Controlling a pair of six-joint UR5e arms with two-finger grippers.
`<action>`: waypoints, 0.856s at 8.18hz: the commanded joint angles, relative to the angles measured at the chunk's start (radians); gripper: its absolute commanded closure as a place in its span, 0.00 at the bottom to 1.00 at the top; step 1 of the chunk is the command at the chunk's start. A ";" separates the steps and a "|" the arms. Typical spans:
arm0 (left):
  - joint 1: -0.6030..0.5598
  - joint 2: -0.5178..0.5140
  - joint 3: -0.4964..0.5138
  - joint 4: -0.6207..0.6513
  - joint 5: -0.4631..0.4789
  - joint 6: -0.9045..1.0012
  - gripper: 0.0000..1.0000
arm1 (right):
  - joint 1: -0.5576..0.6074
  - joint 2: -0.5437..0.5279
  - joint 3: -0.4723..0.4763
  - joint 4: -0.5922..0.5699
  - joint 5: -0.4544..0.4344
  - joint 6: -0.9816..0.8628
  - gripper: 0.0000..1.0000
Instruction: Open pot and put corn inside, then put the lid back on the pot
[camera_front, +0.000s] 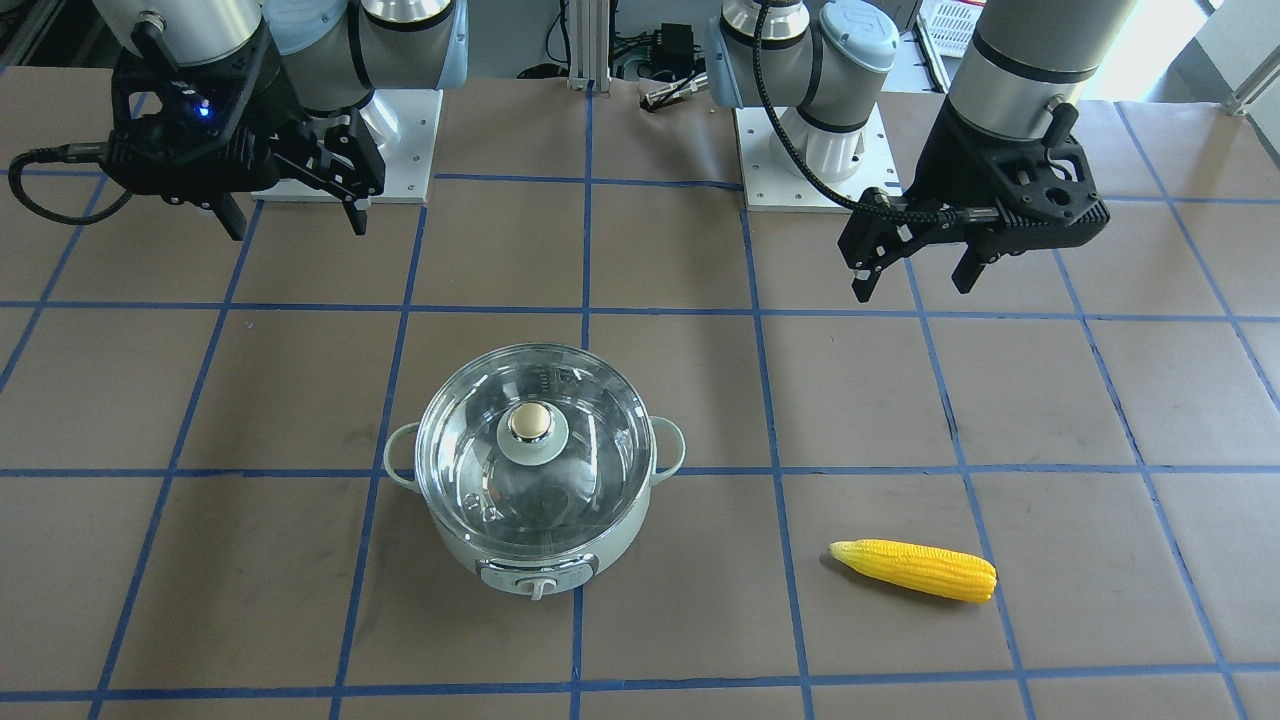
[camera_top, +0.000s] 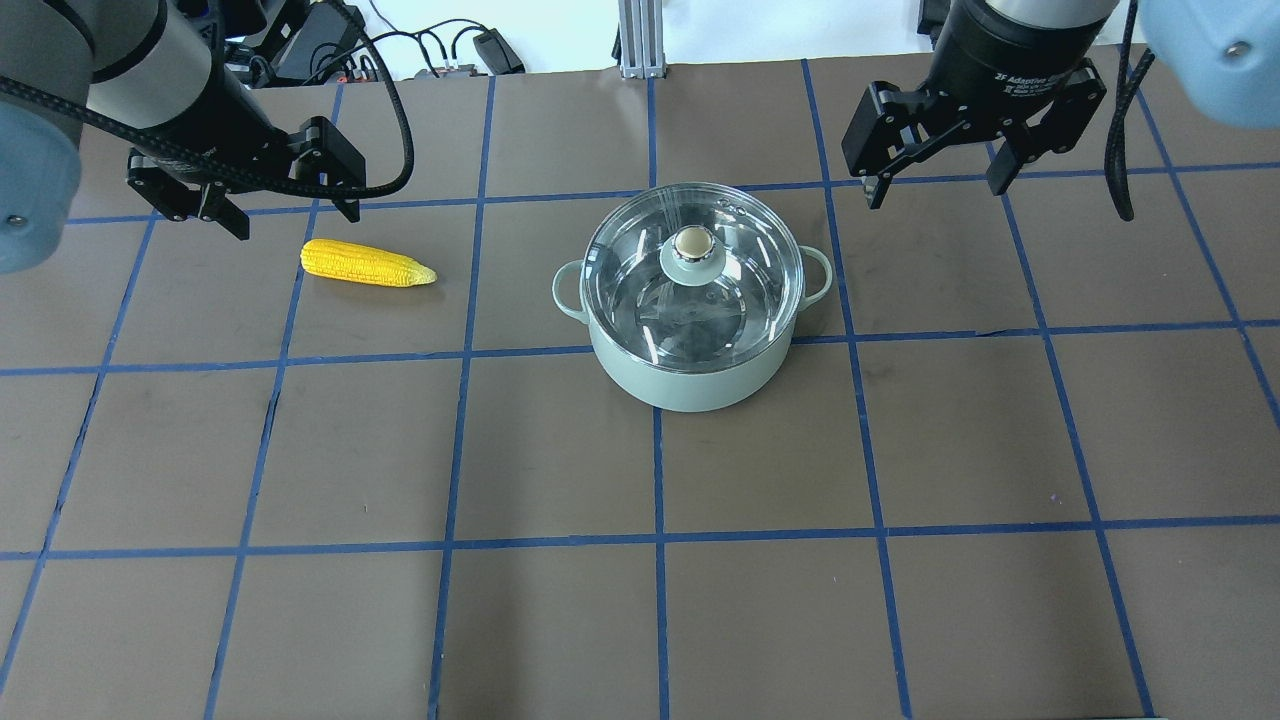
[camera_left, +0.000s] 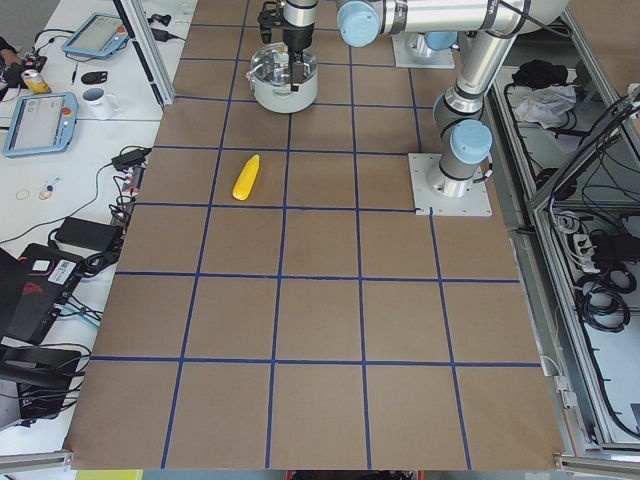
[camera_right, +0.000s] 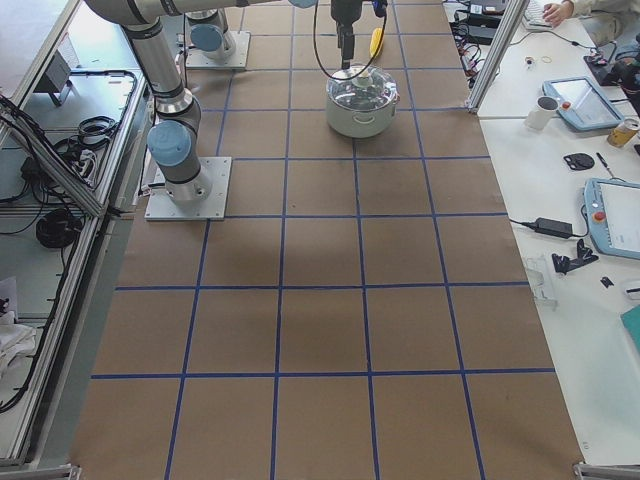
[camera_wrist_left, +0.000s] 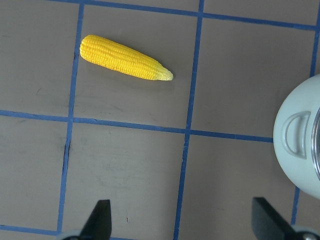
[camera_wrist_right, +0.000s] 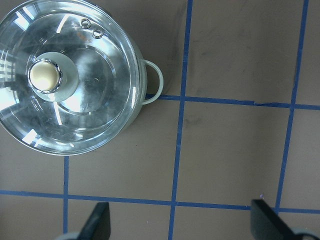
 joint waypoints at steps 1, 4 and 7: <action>0.000 -0.001 -0.001 0.000 0.006 0.000 0.00 | 0.000 0.000 0.000 -0.001 -0.002 0.000 0.00; 0.015 -0.020 -0.004 0.059 -0.007 -0.125 0.00 | 0.020 0.081 -0.021 -0.107 0.000 0.053 0.00; 0.017 -0.089 -0.004 0.231 -0.005 -0.361 0.00 | 0.164 0.237 -0.051 -0.277 -0.004 0.313 0.00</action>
